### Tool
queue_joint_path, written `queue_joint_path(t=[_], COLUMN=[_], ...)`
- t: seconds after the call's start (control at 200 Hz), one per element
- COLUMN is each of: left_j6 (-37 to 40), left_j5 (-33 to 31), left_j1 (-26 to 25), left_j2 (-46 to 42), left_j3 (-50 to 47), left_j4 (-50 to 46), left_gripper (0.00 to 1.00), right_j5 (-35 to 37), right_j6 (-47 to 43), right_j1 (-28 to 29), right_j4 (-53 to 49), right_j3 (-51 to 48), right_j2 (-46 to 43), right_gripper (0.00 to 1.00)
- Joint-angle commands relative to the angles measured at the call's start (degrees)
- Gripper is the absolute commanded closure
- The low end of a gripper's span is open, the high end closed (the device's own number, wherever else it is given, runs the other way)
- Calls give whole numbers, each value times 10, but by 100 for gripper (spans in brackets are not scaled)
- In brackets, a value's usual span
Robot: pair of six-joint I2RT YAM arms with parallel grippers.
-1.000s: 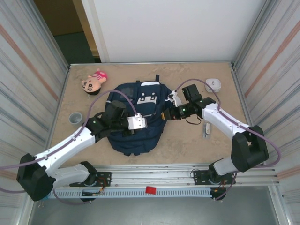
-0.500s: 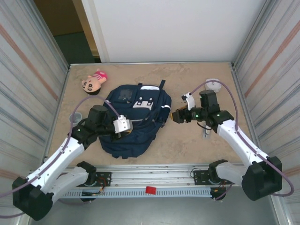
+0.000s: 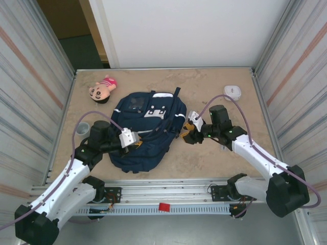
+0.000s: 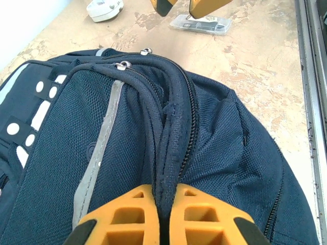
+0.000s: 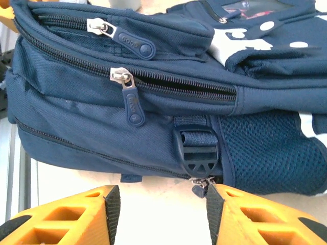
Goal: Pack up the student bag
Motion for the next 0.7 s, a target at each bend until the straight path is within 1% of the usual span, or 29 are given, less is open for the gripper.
queue_joint_path(t=[0.0, 0.14, 0.271, 0.406, 0.541, 0.596, 0.636, 0.697], left_j6=[-10, -12, -12, -7, -6, -6, -7, -4], left_j5=[50, 57, 63, 71, 76, 77, 76, 72], left_j1=[4, 4, 4, 4, 4, 4, 4, 4], left_j2=[-15, -10, -5, 2, 10, 13, 14, 13], left_j3=[5, 7, 12, 18, 23, 24, 25, 27], left_j4=[51, 54, 52, 46, 47, 48, 47, 47], left_gripper=[100, 100, 100, 100, 100, 100, 100, 100], right_j5=[-21, -27, -24, -28, -39, -36, -30, -26], right_j6=[-35, -37, -14, 18, 24, 17, 12, 10], right_j1=[9, 39, 63, 73, 85, 91, 93, 92], right_j4=[29, 42, 73, 112, 112, 112, 112, 110], right_j3=[3, 24, 41, 58, 84, 83, 82, 80], right_j2=[25, 54, 92, 131, 161, 165, 167, 167], right_gripper=[51, 51, 51, 50, 51, 56, 65, 76])
